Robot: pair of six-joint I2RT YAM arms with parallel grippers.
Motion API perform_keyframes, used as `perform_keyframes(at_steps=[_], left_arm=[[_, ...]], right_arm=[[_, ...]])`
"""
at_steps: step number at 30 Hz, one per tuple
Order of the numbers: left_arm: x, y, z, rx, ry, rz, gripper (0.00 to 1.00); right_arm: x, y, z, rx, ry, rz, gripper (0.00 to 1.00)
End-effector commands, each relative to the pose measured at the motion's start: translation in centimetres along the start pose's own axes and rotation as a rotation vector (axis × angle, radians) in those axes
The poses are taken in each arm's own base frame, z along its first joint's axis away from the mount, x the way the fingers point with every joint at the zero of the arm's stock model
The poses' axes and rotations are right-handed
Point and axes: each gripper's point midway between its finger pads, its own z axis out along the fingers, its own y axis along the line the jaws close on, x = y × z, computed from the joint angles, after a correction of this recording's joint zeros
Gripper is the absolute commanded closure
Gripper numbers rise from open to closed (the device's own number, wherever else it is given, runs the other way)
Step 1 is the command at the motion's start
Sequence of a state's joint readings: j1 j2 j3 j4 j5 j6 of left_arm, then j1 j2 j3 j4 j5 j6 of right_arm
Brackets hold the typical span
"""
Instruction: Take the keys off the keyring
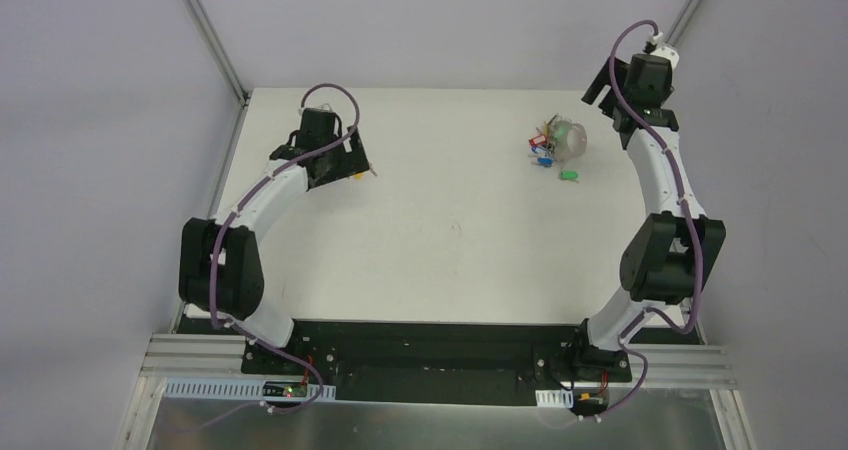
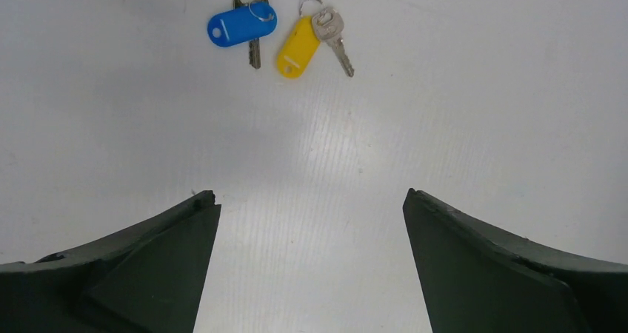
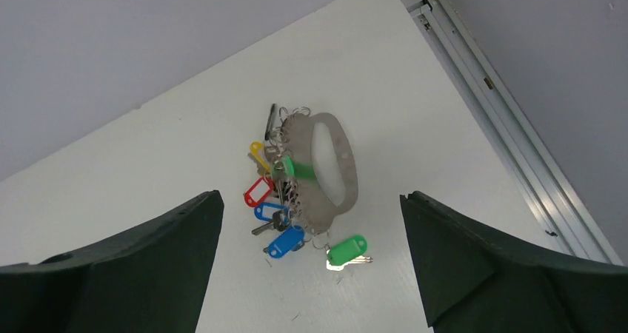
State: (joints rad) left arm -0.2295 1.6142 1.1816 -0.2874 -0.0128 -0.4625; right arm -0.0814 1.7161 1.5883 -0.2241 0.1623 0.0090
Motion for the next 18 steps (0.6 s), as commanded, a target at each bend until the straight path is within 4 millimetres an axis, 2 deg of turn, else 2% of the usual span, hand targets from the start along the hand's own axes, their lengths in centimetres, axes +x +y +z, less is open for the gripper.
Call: perform_keyframes(at_steps=[1, 3, 4, 7, 11, 15, 18], left_arm=[[-4.3, -1.0, -6.0, 0.042, -0.19, -0.022, 0.01], [-4.9, -1.0, -8.3, 0.052, -0.225, -0.037, 0.01], [-5.3, -0.7, -9.5, 0.035, -0.24, -0.061, 0.01], [-6.2, -0.7, -13.5, 0.042, -0.274, -0.032, 0.01], [-7.8, 0.5, -18.8, 0.034, -0.423, -0.023, 0.01], [-8.7, 1.1, -23.7, 0.056, -0.552, -0.005, 0.01], [-8.1, 1.0, -25.0, 0.095, -0.573, 0.012, 0.01]], right_arm=[[-6.0, 0.1, -6.4, 0.019, -0.157, 0.244, 0.01], [-5.9, 0.0, -9.2, -0.001, -0.164, 0.303, 0.01], [-6.3, 0.1, -11.4, -0.028, -0.19, 0.334, 0.01], [-5.5, 0.5, -16.4, -0.134, -0.22, 0.361, 0.01], [-4.2, 0.1, -22.7, -0.217, -0.271, 0.387, 0.01], [-2.1, -1.5, -27.1, -0.231, -0.323, 0.392, 0.01], [-0.1, -2.4, -29.1, -0.238, -0.334, 0.394, 0.01]])
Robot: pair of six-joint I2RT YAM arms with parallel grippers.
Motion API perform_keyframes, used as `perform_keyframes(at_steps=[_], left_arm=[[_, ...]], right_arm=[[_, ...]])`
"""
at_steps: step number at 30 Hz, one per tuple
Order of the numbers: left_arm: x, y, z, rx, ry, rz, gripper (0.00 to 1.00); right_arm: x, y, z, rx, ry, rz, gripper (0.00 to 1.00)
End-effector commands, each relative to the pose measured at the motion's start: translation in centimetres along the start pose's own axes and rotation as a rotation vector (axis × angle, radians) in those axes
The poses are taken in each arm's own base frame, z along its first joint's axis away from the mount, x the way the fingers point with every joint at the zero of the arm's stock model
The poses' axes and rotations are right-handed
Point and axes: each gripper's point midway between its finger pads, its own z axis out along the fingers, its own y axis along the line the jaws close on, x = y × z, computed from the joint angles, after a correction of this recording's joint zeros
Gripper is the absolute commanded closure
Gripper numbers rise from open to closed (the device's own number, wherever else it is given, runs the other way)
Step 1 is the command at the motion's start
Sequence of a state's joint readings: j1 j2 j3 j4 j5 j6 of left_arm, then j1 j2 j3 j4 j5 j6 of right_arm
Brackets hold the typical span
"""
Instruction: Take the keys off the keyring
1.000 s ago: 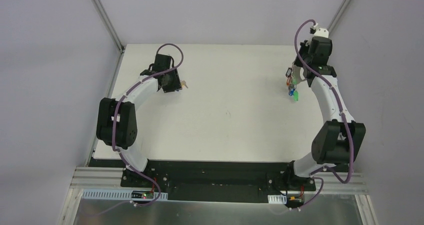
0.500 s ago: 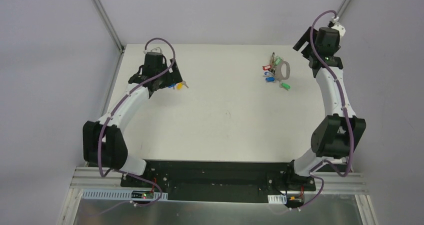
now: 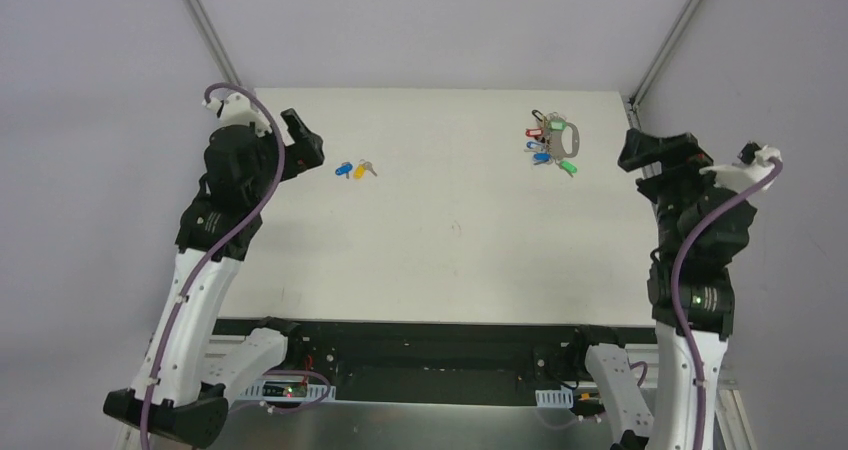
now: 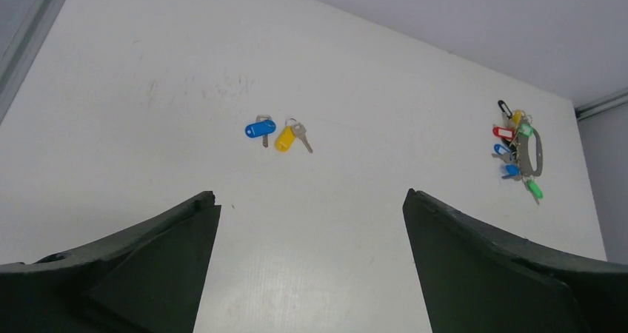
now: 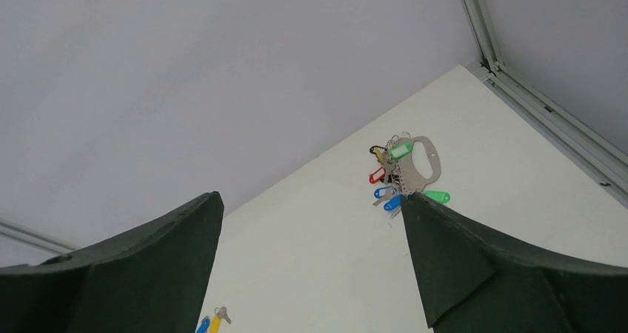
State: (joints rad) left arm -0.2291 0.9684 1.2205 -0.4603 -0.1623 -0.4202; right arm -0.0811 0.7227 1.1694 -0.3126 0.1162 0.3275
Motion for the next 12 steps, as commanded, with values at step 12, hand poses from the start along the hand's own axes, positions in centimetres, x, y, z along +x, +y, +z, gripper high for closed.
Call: perform_keyframes(at_steps=[12], left_arm=[[-0.2, -0.7, -4.0, 0.142, -0.087, 0.109, 0.01]], right_arm=[[6.4, -6.1, -6.1, 0.097, 0.086, -0.043, 0.01]])
